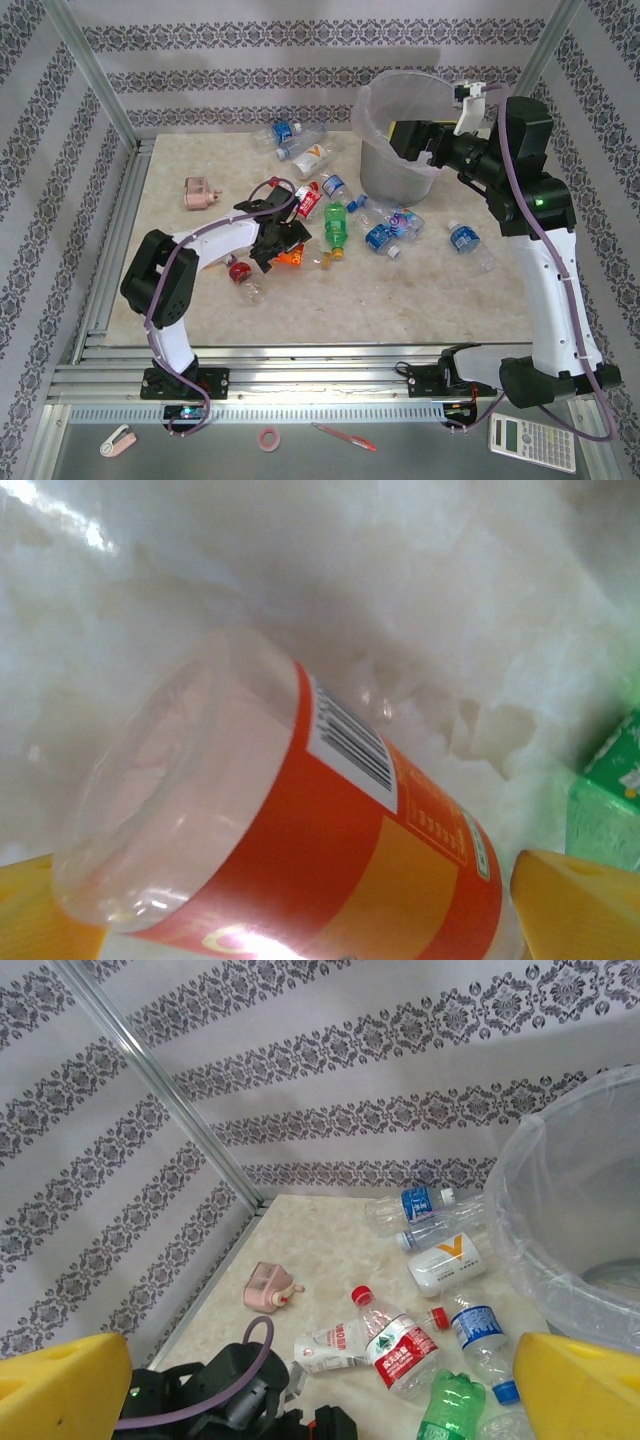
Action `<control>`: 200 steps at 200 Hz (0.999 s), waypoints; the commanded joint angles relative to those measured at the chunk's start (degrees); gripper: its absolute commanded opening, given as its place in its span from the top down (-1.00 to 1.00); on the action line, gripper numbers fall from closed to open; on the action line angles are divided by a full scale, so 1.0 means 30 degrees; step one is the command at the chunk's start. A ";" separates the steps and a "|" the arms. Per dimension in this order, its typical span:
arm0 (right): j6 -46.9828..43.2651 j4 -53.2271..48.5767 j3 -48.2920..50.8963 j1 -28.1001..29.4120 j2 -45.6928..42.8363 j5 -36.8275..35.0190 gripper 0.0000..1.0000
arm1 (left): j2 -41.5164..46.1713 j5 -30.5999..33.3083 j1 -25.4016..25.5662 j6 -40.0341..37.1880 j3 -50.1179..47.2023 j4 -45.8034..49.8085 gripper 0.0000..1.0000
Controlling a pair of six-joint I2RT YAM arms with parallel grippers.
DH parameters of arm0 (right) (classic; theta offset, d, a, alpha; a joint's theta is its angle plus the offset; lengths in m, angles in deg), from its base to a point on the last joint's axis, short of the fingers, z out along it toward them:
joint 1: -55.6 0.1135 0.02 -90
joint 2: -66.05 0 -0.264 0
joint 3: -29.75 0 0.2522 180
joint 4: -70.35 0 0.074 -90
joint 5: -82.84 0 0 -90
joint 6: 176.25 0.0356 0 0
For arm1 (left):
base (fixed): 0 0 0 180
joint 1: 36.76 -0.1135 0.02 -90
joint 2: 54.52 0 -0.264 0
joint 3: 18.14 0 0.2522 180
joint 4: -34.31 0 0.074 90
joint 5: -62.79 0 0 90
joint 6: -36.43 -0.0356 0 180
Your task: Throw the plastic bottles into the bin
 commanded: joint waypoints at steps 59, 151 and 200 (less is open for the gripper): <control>-0.0560 -0.0142 0.0443 0.0444 -0.0135 0.0006 -0.95 | -0.1647 -0.0425 -0.0398 -0.1302 0.0810 0.0004 -0.74; -0.0559 -0.0096 0.0600 0.0689 -0.0025 0.0071 -0.95 | -0.0028 -0.0431 -0.0398 -0.3551 0.0726 -0.0828 -0.09; -0.0300 0.0091 0.1028 0.0863 -0.0063 0.0196 -0.95 | 0.2880 -0.0263 -0.0398 -0.5485 0.0410 -0.2486 0.02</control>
